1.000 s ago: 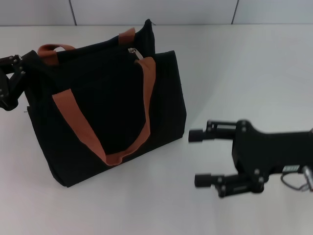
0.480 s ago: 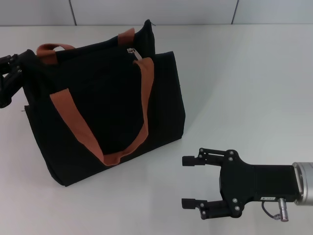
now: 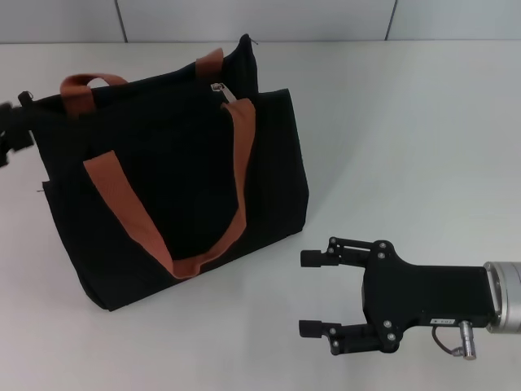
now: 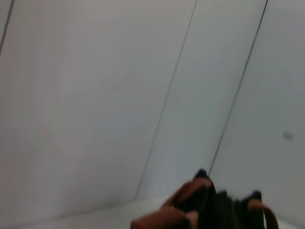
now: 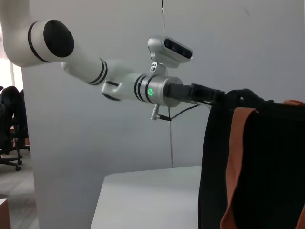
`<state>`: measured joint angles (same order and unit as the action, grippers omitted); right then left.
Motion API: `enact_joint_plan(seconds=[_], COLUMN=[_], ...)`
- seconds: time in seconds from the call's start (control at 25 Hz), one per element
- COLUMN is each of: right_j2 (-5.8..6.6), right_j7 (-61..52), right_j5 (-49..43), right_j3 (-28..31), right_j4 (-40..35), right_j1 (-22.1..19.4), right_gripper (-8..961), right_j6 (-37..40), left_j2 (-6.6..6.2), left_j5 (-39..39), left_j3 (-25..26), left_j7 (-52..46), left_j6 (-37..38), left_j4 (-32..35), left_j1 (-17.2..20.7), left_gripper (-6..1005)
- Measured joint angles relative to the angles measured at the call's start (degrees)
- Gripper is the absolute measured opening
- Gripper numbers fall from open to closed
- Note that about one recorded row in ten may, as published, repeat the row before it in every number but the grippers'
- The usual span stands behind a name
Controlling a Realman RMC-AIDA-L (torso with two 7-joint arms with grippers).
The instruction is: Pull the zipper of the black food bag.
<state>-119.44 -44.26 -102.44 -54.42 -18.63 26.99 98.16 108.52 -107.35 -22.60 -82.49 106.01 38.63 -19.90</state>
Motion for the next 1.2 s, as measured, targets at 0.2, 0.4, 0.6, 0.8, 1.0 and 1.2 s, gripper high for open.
enact_joint_plan(seconds=[0.2, 0.4, 0.6, 0.8, 1.0, 1.2], right_j2=[0.0, 0.0, 0.01, 0.01, 0.0, -0.07], right_j7=[0.02, 0.03, 0.03, 0.03, 0.03, 0.05], right_j5=[0.08, 0.15, 0.4, 0.52, 0.59, 0.6], right_j3=[0.02, 0.02, 0.02, 0.02, 0.02, -0.18], right_j4=[0.03, 0.09, 0.09, 0.41, 0.61, 0.74], right_j1=[0.1, 0.27, 0.26, 0.26, 0.17, 0.18], right_gripper=[789, 789, 788, 788, 789, 788], right_j6=[-0.05, -0.76, -0.9, -1.54, -1.72, -1.66], left_j2=[-3.2, -2.84, 2.3, 6.35, 8.03, 8.65], left_j5=[-5.31, -1.41, 4.41, 16.97, 24.65, 20.4], left_j3=[-0.08, -0.07, -2.95, -14.59, -26.27, -35.72], left_j7=[-5.53, -4.71, 3.29, 7.78, 13.06, 20.04], left_j6=[6.6, 9.03, 9.23, 9.41, 9.48, 8.92], left_j4=[6.51, 7.06, 5.7, 4.9, 4.73, -0.31], left_j1=[0.03, -0.37, -1.33, 0.1, 2.74, 2.94], left_gripper=[496, 680, 801, 808, 807, 806])
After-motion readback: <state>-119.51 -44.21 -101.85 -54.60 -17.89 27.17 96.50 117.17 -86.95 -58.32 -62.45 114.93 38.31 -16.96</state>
